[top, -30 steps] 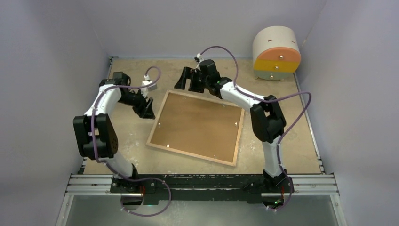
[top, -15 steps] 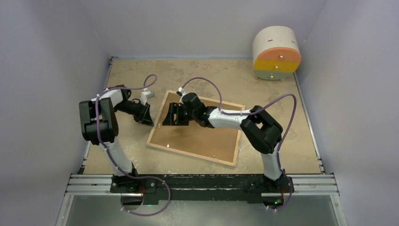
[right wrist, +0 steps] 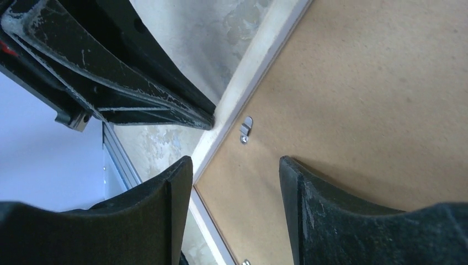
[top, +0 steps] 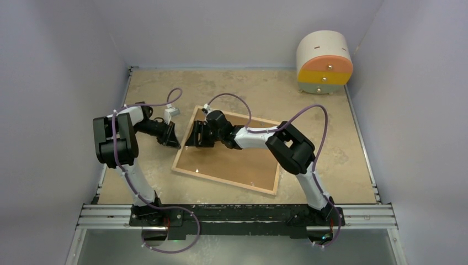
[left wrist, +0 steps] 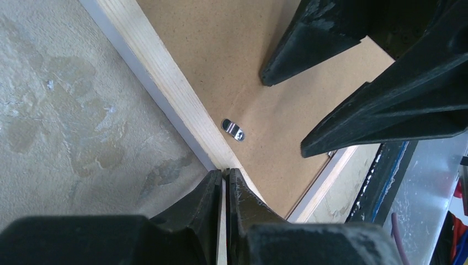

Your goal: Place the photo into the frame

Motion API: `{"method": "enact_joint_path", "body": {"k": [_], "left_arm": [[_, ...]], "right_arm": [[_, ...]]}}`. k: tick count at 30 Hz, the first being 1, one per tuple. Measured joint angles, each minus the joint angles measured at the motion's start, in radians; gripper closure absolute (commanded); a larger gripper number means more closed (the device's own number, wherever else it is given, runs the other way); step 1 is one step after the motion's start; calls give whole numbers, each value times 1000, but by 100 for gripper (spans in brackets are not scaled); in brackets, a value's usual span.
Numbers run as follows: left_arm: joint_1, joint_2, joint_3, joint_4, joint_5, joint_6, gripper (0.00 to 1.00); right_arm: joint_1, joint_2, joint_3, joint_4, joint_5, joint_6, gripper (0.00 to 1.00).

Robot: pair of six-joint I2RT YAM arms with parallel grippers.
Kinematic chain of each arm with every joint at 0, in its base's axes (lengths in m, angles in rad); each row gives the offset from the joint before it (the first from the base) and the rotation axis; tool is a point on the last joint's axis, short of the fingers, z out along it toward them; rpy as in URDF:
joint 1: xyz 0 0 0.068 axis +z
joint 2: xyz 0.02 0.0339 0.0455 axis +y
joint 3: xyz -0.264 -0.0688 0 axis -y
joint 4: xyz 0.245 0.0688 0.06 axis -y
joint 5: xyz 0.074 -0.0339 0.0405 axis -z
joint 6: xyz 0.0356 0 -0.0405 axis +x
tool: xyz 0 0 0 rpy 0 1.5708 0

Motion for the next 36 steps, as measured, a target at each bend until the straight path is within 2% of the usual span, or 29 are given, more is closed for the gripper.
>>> {"method": "enact_joint_path", "body": {"k": [13,36], "left_arm": [[6,4,0,2,10,-9,100],[8,0,-7,8,14,-8,100]], "right_arm": [[29,93,129,-10,1,8,44],[42,129,167,-5,-28,51,45]]}}
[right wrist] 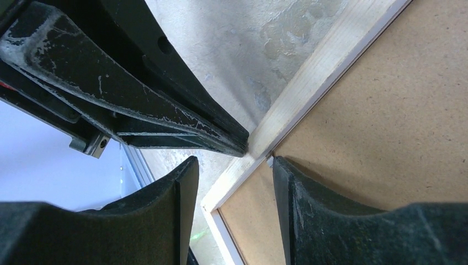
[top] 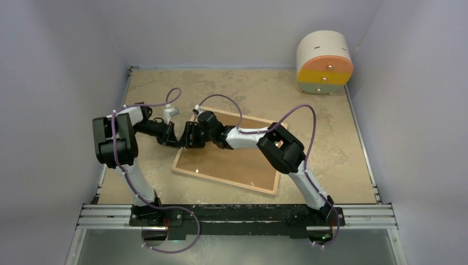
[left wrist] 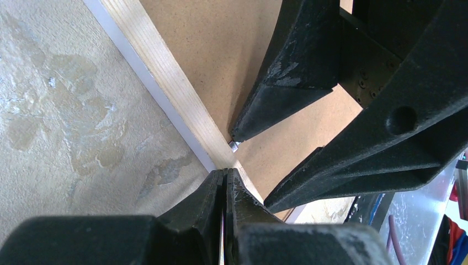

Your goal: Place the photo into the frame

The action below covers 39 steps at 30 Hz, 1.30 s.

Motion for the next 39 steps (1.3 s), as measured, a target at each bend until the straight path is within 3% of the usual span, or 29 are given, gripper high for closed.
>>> {"method": "enact_joint_path", "body": {"k": [11,15,18,22,32,39], "left_arm": [[0,0,-1,1,1,0,100],[0,-2,-1,0,0,1,100],[0,-3,-1,0,0,1,100],[2,-6,-1,-2,-6,4,100],[2,-31,-10,18,-93,27,100],[-4,-92,-96,94,-163,40,99]], "right_arm": [[-1,2,2,0,-7,13,43],[-12,-2,11,-15,-9,-2,34],[-27,-39,-9,-50,3,-27,22],[-106,-206,-156,-91,40,-55,10],[-480,-801,-623,-224,354,-106,2],[-576,-926,-892,-312,478,-110,1]]}}
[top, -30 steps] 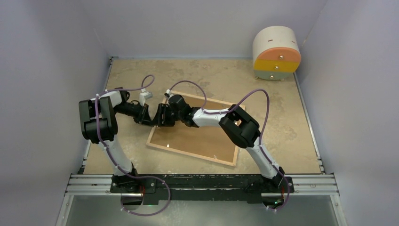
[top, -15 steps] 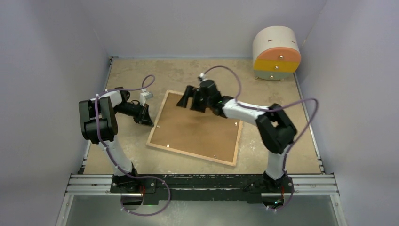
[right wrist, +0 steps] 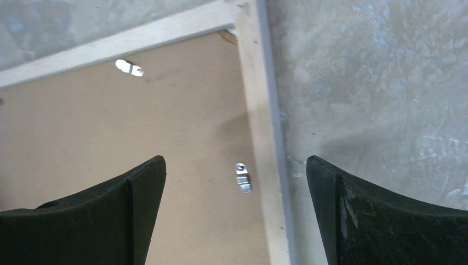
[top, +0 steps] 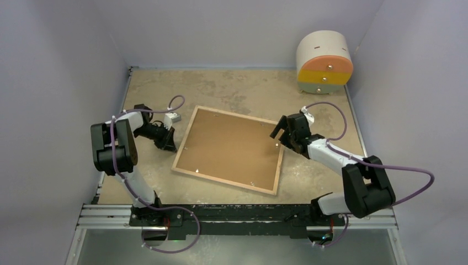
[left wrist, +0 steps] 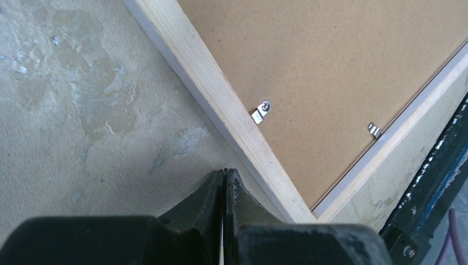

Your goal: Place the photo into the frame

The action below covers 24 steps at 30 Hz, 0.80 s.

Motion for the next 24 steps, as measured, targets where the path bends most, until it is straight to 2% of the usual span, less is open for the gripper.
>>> {"method": "enact_joint_path", "body": {"k": [6,12,14,19,24], "left_arm": [[-51,-63,-56,49,-47,14,99],[-135,-108,-87,73,-104,18,99],[-166,-126,-94,79,-133,17,99],[-259,-164,-115,45,-222,17,98],[-383,-171,-140,-72,-243,13,90]], "right_arm": [[-11,62,-22,15,-4,2,2],[-15,177,61,90,-37,-24,6],[-13,254,135,102,-34,-48,6],[9,526,451,104,-3,-126,5],[34,721,719,106,-25,-174,3]]}}
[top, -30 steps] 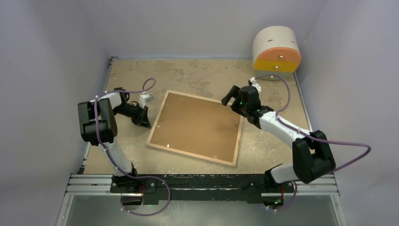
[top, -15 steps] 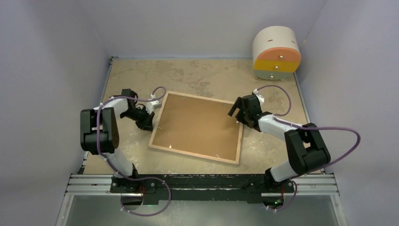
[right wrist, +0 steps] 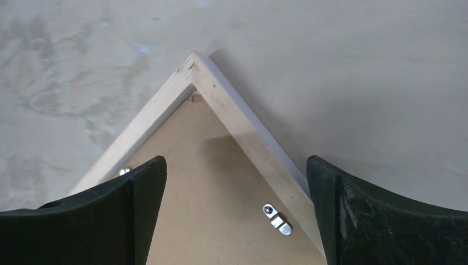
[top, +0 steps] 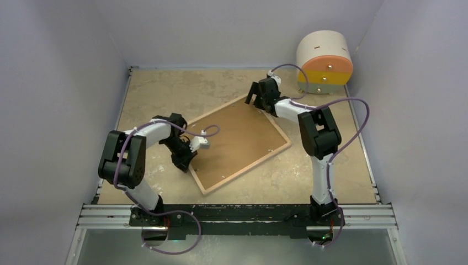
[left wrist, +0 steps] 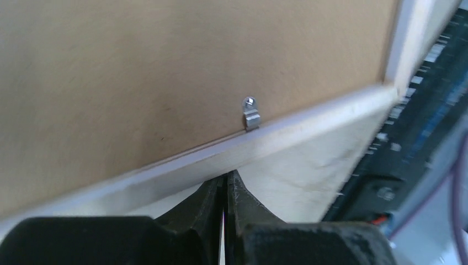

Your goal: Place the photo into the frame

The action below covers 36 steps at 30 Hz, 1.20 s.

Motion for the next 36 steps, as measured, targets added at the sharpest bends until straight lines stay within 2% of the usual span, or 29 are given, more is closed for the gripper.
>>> {"method": "enact_joint_path", "body": {"k": [3,5,8,11,16,20,25,31,36], "left_arm": [[-98,0,-24,-66,34,0,76],[-149,0,-25,-109,82,1,70],[-164,-1,-4,-165,125,2,61],[-140,-5,60,-178,146,24,55],[26,-7,274,-187,161,93,58],[213,22,433,-166,153,90,65],[380,147,474,-24,61,17,69],[441,235,405,117,-39,-28,69],[436,249,356,142,-44,-27,72]], "right_arm": [[13,86,134,-16,-68,-13,1],[29,144,233,-45,-118,-29,1],[54,206,352,-101,-163,-57,1],[71,195,375,-160,-176,-73,1],[77,58,311,-269,-212,-81,1],[68,-130,182,-314,-202,-96,1],[57,-400,-134,-312,-189,-80,1],[59,-631,-513,-286,-225,-10,1],[65,-741,-694,-241,-274,60,1]]}}
